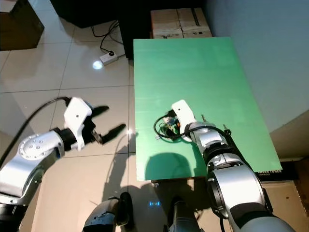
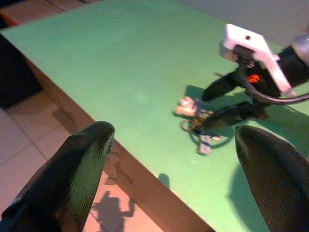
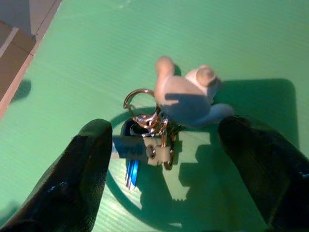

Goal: Hang keys on a hook

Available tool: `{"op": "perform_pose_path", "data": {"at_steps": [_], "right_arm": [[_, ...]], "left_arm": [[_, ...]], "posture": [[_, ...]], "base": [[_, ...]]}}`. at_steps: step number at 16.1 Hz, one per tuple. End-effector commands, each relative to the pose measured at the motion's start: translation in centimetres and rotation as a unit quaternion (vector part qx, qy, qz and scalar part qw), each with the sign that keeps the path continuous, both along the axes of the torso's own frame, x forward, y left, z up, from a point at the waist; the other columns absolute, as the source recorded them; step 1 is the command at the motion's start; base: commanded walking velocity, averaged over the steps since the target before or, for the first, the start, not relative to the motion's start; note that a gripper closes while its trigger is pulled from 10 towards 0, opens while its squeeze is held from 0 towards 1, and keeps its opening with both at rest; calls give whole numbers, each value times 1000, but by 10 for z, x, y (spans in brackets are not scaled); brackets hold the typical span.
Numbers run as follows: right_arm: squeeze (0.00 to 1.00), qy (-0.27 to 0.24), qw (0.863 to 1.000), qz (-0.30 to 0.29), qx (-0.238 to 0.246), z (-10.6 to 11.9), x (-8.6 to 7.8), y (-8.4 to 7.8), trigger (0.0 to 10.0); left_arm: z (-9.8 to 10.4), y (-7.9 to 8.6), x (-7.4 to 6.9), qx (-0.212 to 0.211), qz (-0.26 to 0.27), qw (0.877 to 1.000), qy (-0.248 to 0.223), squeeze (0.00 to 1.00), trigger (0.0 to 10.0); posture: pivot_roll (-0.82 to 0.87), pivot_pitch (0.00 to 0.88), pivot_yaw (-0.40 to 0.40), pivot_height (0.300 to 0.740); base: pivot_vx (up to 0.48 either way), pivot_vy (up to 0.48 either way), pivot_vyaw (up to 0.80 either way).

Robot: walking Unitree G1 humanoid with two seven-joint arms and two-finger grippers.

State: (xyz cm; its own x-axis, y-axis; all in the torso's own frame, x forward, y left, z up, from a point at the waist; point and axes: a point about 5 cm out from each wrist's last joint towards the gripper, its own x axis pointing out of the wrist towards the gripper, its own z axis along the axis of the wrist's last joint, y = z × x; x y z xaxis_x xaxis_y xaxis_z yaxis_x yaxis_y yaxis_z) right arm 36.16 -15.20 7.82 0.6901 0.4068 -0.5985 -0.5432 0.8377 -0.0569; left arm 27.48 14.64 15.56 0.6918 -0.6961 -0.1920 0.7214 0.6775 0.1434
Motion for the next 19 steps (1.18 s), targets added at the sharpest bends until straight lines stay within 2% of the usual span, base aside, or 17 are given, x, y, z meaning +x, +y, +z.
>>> {"op": "perform_pose_path", "data": {"at_steps": [1, 12, 19], "right_arm": [[0, 15, 1000, -2, -10, -5, -3, 0, 0], [0, 28, 999, -20, 27, -8, -5, 2, 0], [0, 34, 998, -29, 47, -8, -5, 2, 0]], "left_arm": [[-1, -2, -6, 5, -18, 1000, 9, 0, 10000], [1, 0, -8, 12, -15, 1000, 13, 0, 10000], [2, -2, -4, 12, -9, 1000, 8, 0, 10000]], "posture": [[60, 274, 43, 740], [73, 273, 37, 740], [67, 269, 24, 740]], "base": [[0, 0, 0], [0, 0, 0], [0, 0, 0]]}}
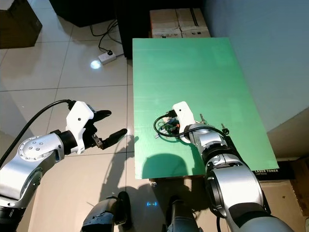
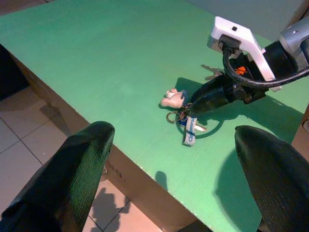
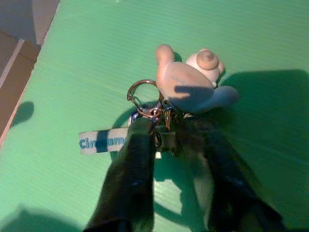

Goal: Hang keys on a hook

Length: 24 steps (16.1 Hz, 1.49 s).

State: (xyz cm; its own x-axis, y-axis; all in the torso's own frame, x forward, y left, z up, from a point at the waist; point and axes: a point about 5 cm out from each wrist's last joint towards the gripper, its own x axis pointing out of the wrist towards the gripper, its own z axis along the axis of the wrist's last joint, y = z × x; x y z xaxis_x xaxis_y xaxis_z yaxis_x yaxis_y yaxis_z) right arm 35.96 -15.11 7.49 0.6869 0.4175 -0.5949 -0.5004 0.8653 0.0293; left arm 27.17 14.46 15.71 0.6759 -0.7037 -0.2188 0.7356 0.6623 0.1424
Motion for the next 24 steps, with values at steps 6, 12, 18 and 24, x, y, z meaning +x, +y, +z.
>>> {"op": "perform_pose_path", "data": {"at_steps": [6, 12, 18, 24], "right_arm": [[0, 12, 999, 4, 31, 2, -2, -12, 0], [0, 19, 994, 84, 70, 15, -10, -41, 0], [0, 19, 991, 118, 65, 20, -26, -61, 0], [0, 0, 998, 67, 5, 2, -48, -75, 0]], "left_arm": [[2, -1, 0, 4, 2, 1000, -7, 0, 10000], [1, -2, -2, 4, 2, 1000, -9, 0, 10000], [2, 0, -3, 6, 4, 1000, -12, 0, 10000], [-1, 2, -4, 9, 10, 1000, -14, 0, 10000]], "posture": [[56, 266, 26, 740], [31, 265, 23, 740], [22, 268, 20, 740], [13, 248, 25, 740]], "base": [[0, 0, 0], [0, 0, 0], [0, 0, 0], [0, 0, 0]]}}
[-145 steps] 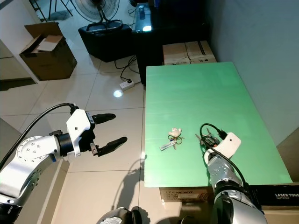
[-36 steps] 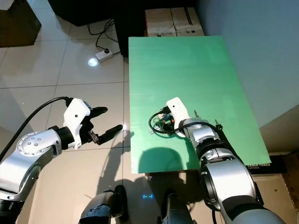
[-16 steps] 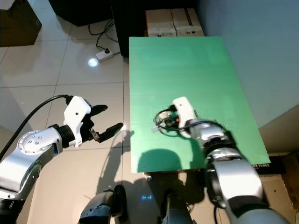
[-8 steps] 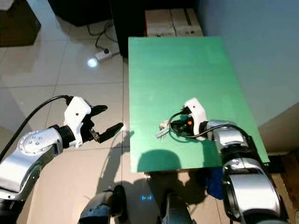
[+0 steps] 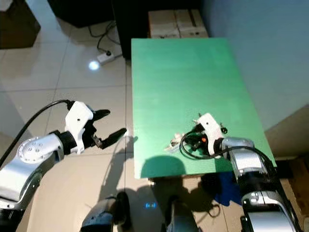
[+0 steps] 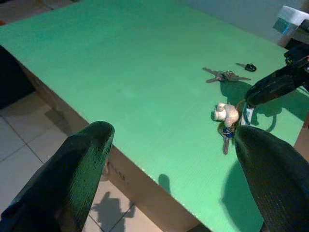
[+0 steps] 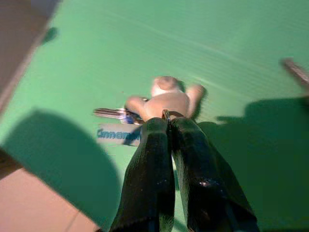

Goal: Hang keys on a hook

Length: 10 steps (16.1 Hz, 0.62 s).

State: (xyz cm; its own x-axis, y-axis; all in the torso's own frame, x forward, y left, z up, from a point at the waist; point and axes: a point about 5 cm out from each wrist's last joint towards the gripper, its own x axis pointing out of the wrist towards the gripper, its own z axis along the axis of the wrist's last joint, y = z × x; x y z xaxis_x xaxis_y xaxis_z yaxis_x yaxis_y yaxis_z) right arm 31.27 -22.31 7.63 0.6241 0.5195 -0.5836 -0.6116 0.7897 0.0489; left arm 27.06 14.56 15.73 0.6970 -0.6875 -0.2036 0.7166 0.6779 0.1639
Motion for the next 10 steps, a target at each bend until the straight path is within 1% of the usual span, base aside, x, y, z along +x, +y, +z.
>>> {"op": "perform_pose_path", "data": {"at_steps": [1, 3, 4, 5, 6, 7, 8, 9, 10], "right_arm": [[0, -19, 999, -25, -19, 2, 0, -6, 0], [0, -36, 998, -45, -36, 6, 2, -10, 0], [0, -48, 996, -67, -33, 10, 6, -12, 0], [0, -55, 996, -74, -19, 14, 11, -9, 0], [0, -65, 996, -61, -4, 20, 20, 1, 0], [0, -75, 995, -58, 4, 26, 28, 7, 0], [0, -84, 995, -61, 8, 30, 34, 10, 0], [0, -114, 990, -73, 25, 46, 48, 15, 0], [0, -134, 986, -85, 40, 60, 56, 16, 0]], "left_arm": [[-1, 1, -2, 8, 0, 1000, -2, 0, 10000], [-2, 0, -3, 8, -1, 1000, -4, 0, 10000], [-2, 0, -3, 9, -1, 1000, -4, 0, 10000], [-2, 0, -2, 8, -1, 1000, -5, 0, 10000], [-2, -1, -2, 9, -1, 1000, -6, 0, 10000], [-2, -1, 0, 8, -1, 1000, -7, 0, 10000], [-2, -2, 0, 9, -2, 1000, -7, 0, 10000], [-1, -2, 1, 9, -3, 1000, -9, 0, 10000], [-1, -2, 1, 10, -3, 1000, -10, 0, 10000]], "posture": [[17, 248, 26, 740], [17, 240, 23, 740], [15, 237, 24, 740], [15, 237, 24, 740], [14, 225, 31, 740], [14, 224, 36, 740], [16, 223, 38, 740], [19, 221, 38, 740], [22, 221, 37, 740]], "base": [[0, 0, 0], [0, 0, 0], [0, 0, 0], [0, 0, 0], [0, 0, 0], [0, 0, 0], [0, 0, 0], [0, 0, 0], [0, 0, 0]]}}
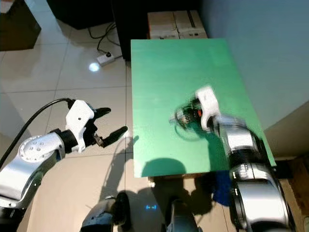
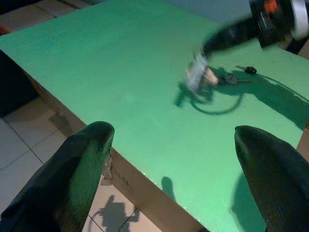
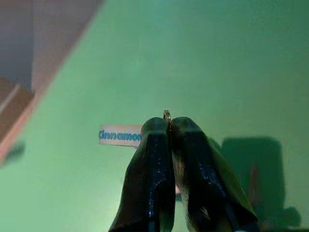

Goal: Hang keys on a hook

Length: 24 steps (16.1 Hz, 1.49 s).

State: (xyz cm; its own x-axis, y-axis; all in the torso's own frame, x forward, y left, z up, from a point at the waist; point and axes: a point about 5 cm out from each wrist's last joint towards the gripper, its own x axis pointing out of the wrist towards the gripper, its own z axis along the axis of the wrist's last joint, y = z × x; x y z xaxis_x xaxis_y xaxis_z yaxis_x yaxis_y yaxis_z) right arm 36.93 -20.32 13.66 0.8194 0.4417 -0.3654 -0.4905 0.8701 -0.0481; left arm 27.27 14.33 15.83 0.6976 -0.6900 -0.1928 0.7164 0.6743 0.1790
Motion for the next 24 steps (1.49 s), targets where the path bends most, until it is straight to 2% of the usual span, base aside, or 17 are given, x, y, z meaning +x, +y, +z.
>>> {"op": "perform_pose_path", "data": {"at_steps": [1, 4, 8, 10, 12, 16, 22, 24], "right_arm": [[0, -18, 999, -14, 27, 13, 5, -5, 0], [0, -9, 1000, -6, 29, 12, 2, -13, 0], [0, 82, 996, -7, 23, -43, -29, -26, 0], [0, 123, 991, -46, -6, -77, -49, -38, 0], [0, 130, 989, -62, -21, -87, -56, -42, 0], [0, 109, 990, -87, -18, -83, -53, -44, 0], [0, 61, 990, -124, -14, -62, -40, -57, 0], [0, 29, 990, -140, 14, -43, -30, -61, 0]], "left_arm": [[-2, 1, -1, 9, -1, 1000, -2, 0, 10000], [-1, 2, -1, 10, -1, 1000, -3, 0, 10000], [-2, 3, -2, 12, -2, 1000, 0, 0, 10000], [-3, 3, -3, 13, -5, 1000, 2, 0, 10000], [-4, 3, -4, 13, -6, 1000, 3, 0, 10000], [-4, 4, -4, 15, -8, 1000, 2, 0, 10000], [-3, 3, -4, 15, -9, 1000, -3, 0, 10000], [-1, 4, -3, 14, -8, 1000, -6, 0, 10000]], "posture": [[23, 217, 37, 740], [19, 219, 35, 740], [21, 222, 43, 740], [26, 222, 49, 740], [27, 219, 53, 740], [26, 209, 57, 740], [24, 197, 58, 740], [24, 190, 57, 740]], "base": [[0, 0, 0], [0, 0, 0], [0, 0, 0], [0, 0, 0], [0, 0, 0], [0, 0, 0], [0, 0, 0], [0, 0, 0]]}}
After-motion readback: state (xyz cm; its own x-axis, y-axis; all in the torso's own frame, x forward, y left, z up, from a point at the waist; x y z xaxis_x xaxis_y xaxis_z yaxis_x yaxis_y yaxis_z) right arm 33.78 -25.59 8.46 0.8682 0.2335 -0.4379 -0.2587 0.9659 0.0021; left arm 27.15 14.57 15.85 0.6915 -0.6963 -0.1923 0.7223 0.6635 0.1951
